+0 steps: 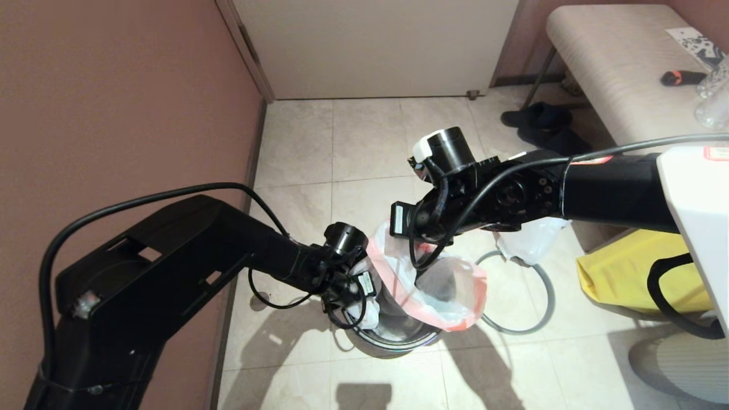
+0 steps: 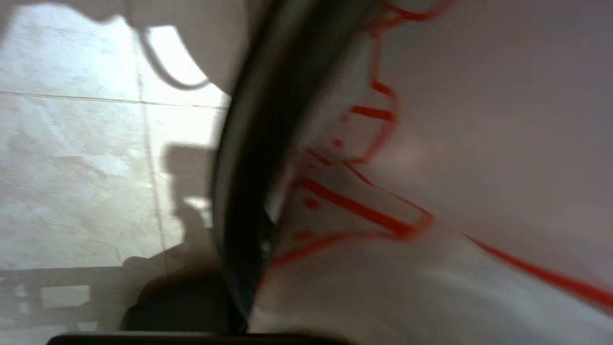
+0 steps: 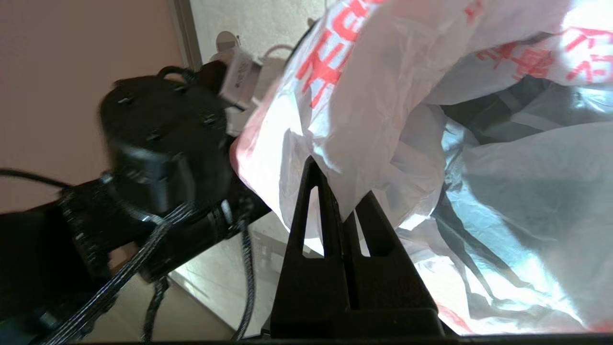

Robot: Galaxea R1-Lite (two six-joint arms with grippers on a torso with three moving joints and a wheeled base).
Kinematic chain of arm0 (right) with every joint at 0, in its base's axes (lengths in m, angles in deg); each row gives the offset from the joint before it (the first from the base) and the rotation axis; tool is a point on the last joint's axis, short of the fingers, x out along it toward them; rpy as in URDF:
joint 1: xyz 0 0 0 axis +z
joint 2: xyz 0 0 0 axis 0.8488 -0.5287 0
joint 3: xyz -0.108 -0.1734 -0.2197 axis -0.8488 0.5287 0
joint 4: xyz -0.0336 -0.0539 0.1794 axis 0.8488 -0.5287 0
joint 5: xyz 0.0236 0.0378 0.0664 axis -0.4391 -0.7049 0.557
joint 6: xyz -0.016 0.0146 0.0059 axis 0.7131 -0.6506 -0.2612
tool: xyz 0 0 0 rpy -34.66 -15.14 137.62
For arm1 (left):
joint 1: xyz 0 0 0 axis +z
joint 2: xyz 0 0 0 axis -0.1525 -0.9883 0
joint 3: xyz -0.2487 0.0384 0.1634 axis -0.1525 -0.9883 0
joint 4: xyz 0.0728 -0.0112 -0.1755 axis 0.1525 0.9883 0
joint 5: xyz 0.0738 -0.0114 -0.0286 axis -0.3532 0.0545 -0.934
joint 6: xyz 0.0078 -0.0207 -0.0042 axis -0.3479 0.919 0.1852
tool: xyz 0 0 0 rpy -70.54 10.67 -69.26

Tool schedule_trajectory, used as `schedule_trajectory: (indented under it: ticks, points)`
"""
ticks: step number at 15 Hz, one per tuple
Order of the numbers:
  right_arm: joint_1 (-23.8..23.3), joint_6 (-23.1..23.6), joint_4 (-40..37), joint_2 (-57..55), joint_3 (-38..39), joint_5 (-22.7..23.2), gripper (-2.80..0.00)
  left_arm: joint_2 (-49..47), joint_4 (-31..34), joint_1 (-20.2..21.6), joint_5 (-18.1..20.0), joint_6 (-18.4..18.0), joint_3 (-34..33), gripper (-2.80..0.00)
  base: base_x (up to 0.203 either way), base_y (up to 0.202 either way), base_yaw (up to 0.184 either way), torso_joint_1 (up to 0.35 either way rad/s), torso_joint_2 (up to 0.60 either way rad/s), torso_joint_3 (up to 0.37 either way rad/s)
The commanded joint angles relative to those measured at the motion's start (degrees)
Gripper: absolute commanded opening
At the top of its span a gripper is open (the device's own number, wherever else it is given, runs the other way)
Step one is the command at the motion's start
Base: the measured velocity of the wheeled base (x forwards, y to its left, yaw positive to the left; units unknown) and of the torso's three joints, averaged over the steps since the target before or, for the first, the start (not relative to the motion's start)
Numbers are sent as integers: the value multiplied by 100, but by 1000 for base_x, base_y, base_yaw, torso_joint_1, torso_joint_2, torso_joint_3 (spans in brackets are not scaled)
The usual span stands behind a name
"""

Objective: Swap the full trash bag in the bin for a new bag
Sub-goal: Put the new garbage bag on the trash can

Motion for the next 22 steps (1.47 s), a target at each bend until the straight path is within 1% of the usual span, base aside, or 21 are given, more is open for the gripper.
schedule_trajectory:
  ticks: [1,3,5,6,7,8,11,13,15,18,20,22]
  points:
    - [-17,-29,2,-106,7,1,-280,188,-10,46,135,24,-75,-280,0,0,0,0,0,0]
    - [-28,-21,6,-200,7,-3,-280,510,-21,209,559,24,-179,-280,0,0,0,0,0,0]
    - [-70,-20,-3,-233,7,-11,-280,907,-20,433,1157,24,-264,-280,0,0,0,0,0,0]
    - [-80,-20,-19,-261,7,-17,-280,1054,-33,558,1520,14,-346,-280,0,0,0,0,0,0]
    - [-96,-20,-68,-270,7,-20,-280,1140,-61,684,1718,1,-421,-280,0,0,0,0,0,0]
    - [-98,-20,-98,-292,7,-20,-280,1208,-113,818,1828,-7,-475,-280,0,0,0,0,0,0]
    - [-56,-20,-177,-447,7,-28,-280,1288,-569,1254,2321,-19,-625,-280,0,0,0,0,0,0]
    - [-9,-20,-178,-528,7,-29,-280,1127,-623,1411,2341,-19,-594,-280,0,0,0,0,0,0]
    - [162,-29,-260,-552,7,-29,-280,941,-634,1519,2336,-26,-500,-280,0,0,0,0,0,0]
    - [477,-65,-712,-527,7,-14,-280,832,-689,1556,2309,-37,-405,-280,0,0,0,0,0,0]
    - [648,-231,-803,-552,7,24,-280,811,-698,1556,2300,-37,-399,-280,0,0,0,0,0,0]
    - [837,-241,-965,-572,16,200,-280,796,-748,1564,2292,-37,-394,-280,0,0,0,0,0,0]
